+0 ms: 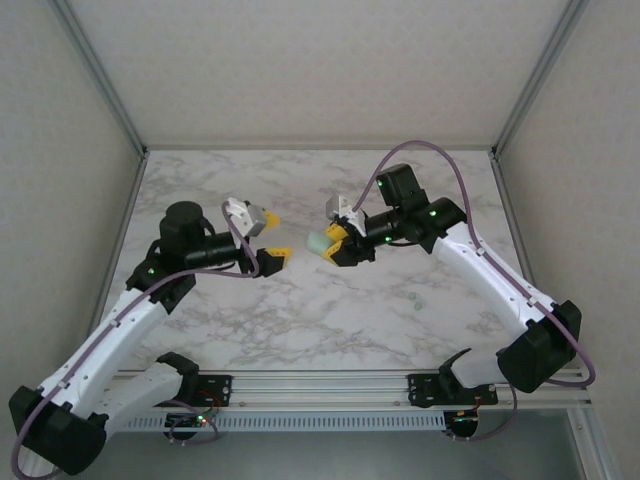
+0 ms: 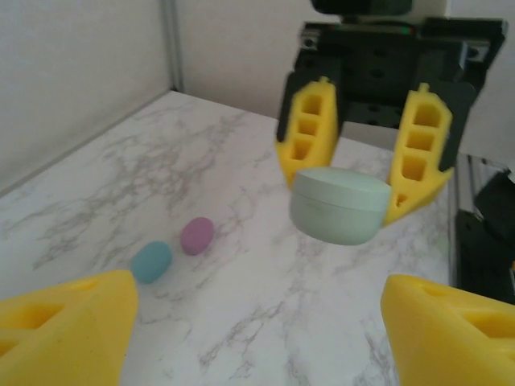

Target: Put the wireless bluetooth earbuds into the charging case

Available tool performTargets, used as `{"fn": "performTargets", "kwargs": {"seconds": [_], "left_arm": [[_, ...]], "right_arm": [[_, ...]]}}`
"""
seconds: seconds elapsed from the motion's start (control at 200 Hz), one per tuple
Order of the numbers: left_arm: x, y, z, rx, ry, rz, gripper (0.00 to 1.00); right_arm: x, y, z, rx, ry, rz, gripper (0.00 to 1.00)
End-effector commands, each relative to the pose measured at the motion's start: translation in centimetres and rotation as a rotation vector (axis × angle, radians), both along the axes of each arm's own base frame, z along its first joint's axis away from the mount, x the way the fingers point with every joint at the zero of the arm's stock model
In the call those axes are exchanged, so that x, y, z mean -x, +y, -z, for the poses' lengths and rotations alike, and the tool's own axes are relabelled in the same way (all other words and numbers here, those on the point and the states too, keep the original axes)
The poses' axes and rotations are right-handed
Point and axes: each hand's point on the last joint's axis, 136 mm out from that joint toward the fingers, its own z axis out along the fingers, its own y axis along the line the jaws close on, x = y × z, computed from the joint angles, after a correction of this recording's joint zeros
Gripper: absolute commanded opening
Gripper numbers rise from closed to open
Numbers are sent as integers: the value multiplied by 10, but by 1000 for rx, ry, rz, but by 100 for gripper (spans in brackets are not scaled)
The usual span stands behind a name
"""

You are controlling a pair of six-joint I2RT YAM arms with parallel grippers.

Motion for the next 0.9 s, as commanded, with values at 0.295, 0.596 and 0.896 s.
{"fn": "performTargets", "kwargs": {"seconds": [0.295, 0.596, 0.896], "left_arm": [[25, -36, -9, -35, -52, 256, 69], [22, -45, -9, -45, -55, 272, 61], [19, -52, -8, -54, -43, 270, 58]], "right_arm": [[0, 5, -27, -85, -83, -47, 30], [1, 7, -30, -103, -85, -56, 30], [-3, 9, -29, -101, -72, -48, 31]]}}
